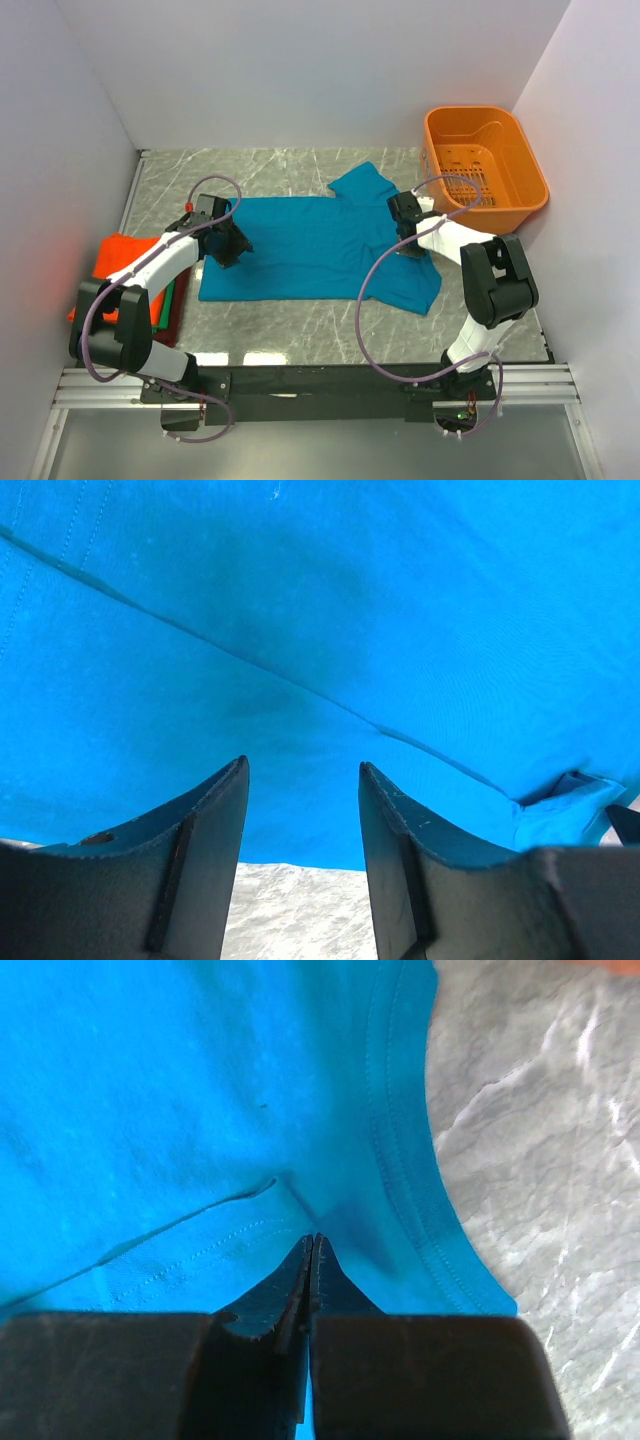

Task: Fold and stack the t-shirts
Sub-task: Fold the tshirt

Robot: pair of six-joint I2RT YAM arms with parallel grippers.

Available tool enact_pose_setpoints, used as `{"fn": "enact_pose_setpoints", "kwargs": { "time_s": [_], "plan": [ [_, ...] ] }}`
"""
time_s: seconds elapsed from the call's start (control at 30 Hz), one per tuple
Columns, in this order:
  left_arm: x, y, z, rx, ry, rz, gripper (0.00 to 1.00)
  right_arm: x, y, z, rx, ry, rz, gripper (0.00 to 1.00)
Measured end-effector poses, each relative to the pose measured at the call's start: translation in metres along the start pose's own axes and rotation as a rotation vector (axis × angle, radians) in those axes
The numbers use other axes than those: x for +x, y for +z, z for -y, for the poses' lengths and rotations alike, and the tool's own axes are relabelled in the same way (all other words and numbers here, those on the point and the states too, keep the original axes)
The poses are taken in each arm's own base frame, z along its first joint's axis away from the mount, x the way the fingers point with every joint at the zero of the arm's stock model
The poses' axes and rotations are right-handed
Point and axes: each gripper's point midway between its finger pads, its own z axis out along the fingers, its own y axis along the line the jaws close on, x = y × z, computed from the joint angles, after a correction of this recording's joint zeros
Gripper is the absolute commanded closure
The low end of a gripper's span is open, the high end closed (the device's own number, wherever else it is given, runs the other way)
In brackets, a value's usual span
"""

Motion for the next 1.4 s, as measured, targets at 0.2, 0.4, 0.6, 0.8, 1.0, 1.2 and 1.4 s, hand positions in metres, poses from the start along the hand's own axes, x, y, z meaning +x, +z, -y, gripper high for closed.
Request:
{"fn": "enact_pose_setpoints", "kwargs": {
  "time_s": [0.2,0.4,0.6,0.8,1.0,1.2,1.4],
  "plan": [
    [0.001,0.000,-0.001,-0.002,0.000,-0.002,0.47,-0.005,-0.003,0.001,0.021,-0.008,0.018,1.00],
    [0.001,0.000,-0.001,-0.002,0.000,-0.001,0.47,-0.003,-0.004,-0.001,0.012,-0.015,0.013,0.76],
    [0.001,0.000,-0.001,-0.001,0.000,-0.001,0.47,0.002,-0.003,-0.004,-0.008,-0.017,-0.004,0.70],
    [0.001,0.000,0.000,0.001,0.000,-0.002,0.47,0.012,-0.001,-0.004,-0.020,-0.013,-0.027,0.74],
    [0.001,0.000,0.001,0.006,0.000,-0.004,0.47,0.012,-0.001,-0.004,-0.028,-0.005,-0.034,0.83],
    [0.001,0.000,0.001,0.007,0.000,-0.005,0.47,0.016,-0.003,-0.003,-0.043,0.003,-0.047,0.95],
    [0.004,0.002,-0.002,0.001,0.001,-0.012,0.47,0.017,-0.004,-0.003,-0.049,0.008,-0.050,1.00]
  ]
}}
